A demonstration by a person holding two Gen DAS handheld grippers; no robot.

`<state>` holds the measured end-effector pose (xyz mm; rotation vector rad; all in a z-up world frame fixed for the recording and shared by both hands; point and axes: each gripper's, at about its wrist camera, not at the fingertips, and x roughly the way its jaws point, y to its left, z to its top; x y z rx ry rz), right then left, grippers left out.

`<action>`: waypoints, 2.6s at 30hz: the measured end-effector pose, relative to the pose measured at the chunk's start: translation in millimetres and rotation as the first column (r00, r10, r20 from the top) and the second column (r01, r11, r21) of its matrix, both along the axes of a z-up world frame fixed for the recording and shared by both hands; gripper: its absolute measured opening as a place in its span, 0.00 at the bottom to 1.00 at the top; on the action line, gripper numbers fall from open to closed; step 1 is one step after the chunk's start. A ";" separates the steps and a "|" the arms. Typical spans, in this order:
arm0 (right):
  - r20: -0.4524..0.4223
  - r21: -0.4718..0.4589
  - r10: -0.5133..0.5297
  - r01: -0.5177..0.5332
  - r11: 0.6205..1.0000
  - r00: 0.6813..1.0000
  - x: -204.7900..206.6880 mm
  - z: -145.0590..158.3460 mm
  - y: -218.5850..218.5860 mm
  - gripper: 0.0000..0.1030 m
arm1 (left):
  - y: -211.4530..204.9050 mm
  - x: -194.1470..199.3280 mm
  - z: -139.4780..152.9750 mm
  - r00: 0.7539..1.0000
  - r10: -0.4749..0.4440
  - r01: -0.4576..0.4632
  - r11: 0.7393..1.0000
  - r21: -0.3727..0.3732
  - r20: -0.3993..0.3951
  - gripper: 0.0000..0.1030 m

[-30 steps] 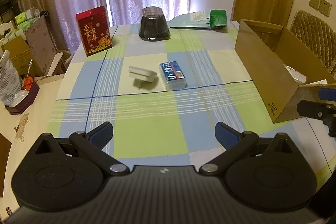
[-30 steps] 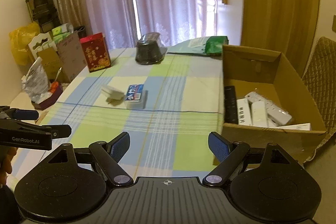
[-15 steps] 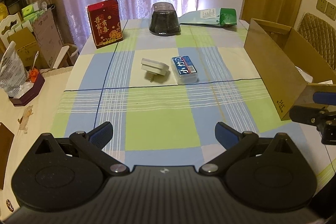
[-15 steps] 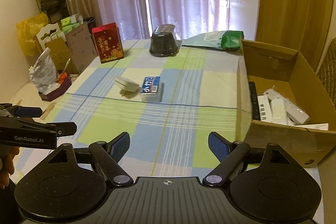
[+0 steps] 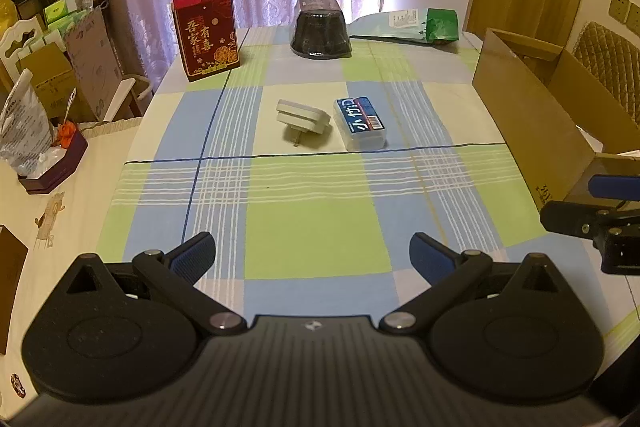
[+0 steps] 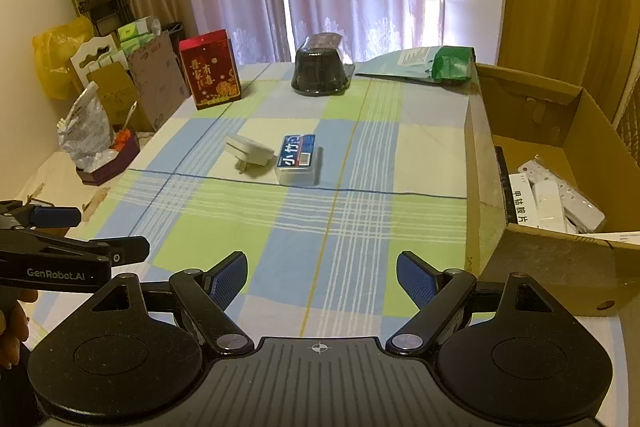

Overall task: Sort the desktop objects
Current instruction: 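Move both open tools back over the plug adapter and floss box, then grasp the white plug adapter with the left tool while the right tool grasps the blue floss box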

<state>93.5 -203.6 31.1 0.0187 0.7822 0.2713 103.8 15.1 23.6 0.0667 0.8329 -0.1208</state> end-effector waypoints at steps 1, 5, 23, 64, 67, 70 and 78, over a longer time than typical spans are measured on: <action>-0.002 0.000 0.000 0.000 1.000 1.000 0.9 -0.6 0.5 0.82 | 0.7 0.5 -0.5 1.000 0.001 -0.001 1.000 0.001 -0.001 0.99; -0.011 -0.002 0.002 -0.002 1.000 1.000 5.0 -3.3 2.4 0.82 | 3.4 3.1 -2.3 1.000 0.002 -0.002 1.000 0.004 -0.004 0.99; -0.046 0.001 0.016 -0.016 1.000 0.999 38.5 -24.4 15.9 0.82 | 15.2 32.5 -12.2 1.000 -0.018 0.018 1.000 0.021 -0.009 0.99; 0.003 0.042 0.090 -0.090 0.995 0.996 214.8 -133.7 68.2 0.81 | 10.5 229.7 -76.8 0.933 -0.357 0.350 0.931 0.106 0.051 0.93; 0.000 0.031 0.102 -0.102 0.994 0.995 218.7 -137.0 70.9 0.72 | 7.9 236.4 -81.4 0.928 -0.370 0.365 0.925 0.103 0.039 0.92; -0.013 0.026 0.100 -0.100 0.995 0.995 222.3 -140.5 70.5 0.67 | 6.7 243.0 -86.9 0.929 -0.371 0.367 0.925 0.096 0.019 0.90; -0.032 0.021 0.106 -0.105 0.994 0.994 219.3 -142.2 60.6 0.55 | 8.7 253.9 -101.0 0.937 -0.344 0.347 0.937 0.049 -0.055 0.59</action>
